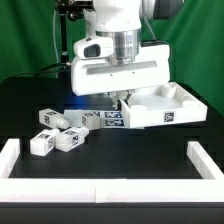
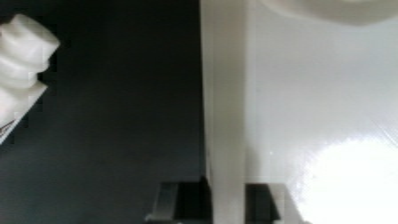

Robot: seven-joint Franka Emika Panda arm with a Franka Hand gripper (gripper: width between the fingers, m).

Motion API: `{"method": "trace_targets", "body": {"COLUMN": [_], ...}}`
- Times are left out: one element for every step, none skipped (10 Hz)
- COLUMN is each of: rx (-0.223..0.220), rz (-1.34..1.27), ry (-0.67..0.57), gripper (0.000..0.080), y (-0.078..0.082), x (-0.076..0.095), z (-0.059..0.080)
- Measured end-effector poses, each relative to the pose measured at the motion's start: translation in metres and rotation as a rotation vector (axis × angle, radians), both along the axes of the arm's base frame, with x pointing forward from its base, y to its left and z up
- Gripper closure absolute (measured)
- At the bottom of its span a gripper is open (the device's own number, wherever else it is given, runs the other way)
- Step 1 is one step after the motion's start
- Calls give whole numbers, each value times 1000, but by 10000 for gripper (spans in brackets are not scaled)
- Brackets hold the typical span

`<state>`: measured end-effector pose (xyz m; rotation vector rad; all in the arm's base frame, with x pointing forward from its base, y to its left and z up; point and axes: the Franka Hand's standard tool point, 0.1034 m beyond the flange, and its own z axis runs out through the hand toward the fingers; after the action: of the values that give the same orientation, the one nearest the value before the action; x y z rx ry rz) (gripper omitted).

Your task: Assemble one leg

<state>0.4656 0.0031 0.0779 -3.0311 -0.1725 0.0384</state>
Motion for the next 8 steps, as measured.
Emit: {"method": "trace_targets", "body": {"rx": [0, -3, -20, -22, -29, -36, -37, -36], "rz": [0, -21, -103, -142, -147, -90, -110, -104], "ry": [1, 1, -3, -1, -10, -19, -15, -13], "gripper": [745, 745, 745, 745, 745, 745, 745, 745], "y": [0, 0, -3, -12, -33, -60, -62, -60], "x": [0, 0, 3, 9, 21, 30, 30, 29], "z": [0, -2, -9, -14, -19, -28, -29, -30]}}
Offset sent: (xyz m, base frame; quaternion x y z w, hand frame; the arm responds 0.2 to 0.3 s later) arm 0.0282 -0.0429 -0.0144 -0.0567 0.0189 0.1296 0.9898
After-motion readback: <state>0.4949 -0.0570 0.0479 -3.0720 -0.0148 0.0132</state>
